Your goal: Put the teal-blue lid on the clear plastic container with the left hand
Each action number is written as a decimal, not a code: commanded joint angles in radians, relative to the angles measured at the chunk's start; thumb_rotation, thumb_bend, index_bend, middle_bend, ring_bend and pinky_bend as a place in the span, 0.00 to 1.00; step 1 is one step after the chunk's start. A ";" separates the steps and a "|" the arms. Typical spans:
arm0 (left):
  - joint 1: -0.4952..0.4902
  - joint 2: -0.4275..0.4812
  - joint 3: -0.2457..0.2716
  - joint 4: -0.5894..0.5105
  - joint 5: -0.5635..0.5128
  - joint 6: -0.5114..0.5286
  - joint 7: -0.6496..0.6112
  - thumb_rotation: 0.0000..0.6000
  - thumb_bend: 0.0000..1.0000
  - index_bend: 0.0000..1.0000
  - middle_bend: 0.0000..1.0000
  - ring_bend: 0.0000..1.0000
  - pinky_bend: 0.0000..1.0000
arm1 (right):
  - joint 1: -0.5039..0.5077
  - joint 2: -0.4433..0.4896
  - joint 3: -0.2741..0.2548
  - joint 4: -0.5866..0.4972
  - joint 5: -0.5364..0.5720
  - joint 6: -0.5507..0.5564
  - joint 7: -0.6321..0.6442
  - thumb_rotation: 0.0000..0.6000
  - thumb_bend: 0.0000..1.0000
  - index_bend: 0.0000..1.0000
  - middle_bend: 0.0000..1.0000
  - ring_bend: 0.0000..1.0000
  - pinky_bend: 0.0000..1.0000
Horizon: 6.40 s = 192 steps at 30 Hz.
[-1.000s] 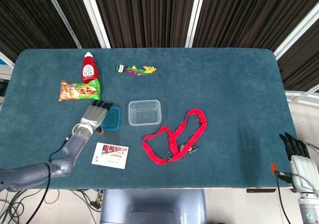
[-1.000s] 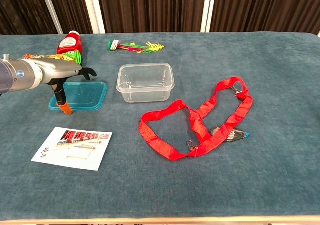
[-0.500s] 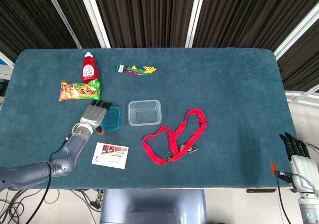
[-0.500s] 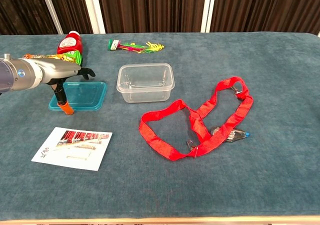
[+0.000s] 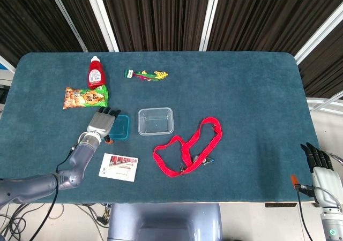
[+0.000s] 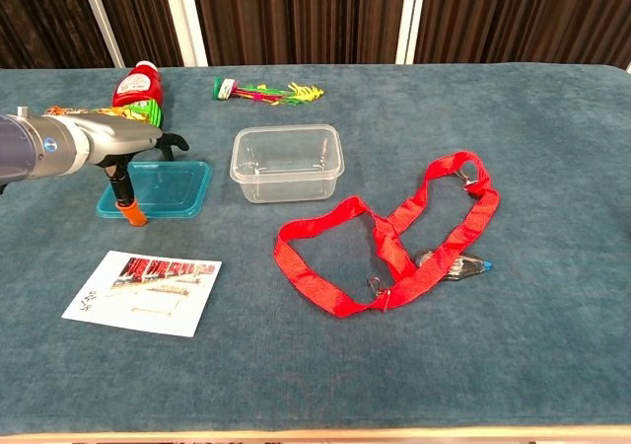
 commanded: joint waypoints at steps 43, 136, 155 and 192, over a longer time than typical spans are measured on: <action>-0.007 0.142 -0.033 -0.179 -0.041 0.045 -0.030 1.00 0.21 0.06 0.40 0.02 0.00 | -0.001 0.002 0.003 -0.010 0.012 -0.005 0.003 1.00 0.39 0.06 0.04 0.02 0.00; -0.449 -0.107 -0.299 -0.128 -0.744 0.267 0.428 1.00 0.21 0.07 0.38 0.02 0.00 | -0.010 0.011 0.013 -0.020 0.032 -0.007 0.037 1.00 0.39 0.06 0.04 0.02 0.00; -0.429 -0.125 -0.315 -0.115 -0.724 0.276 0.463 1.00 0.20 0.07 0.37 0.02 0.00 | -0.010 0.011 0.014 -0.020 0.035 -0.008 0.037 1.00 0.39 0.06 0.04 0.02 0.00; -0.413 -0.163 -0.352 -0.097 -0.707 0.305 0.514 1.00 0.20 0.07 0.37 0.02 0.00 | -0.012 0.015 0.016 -0.022 0.037 -0.007 0.040 1.00 0.39 0.06 0.04 0.02 0.00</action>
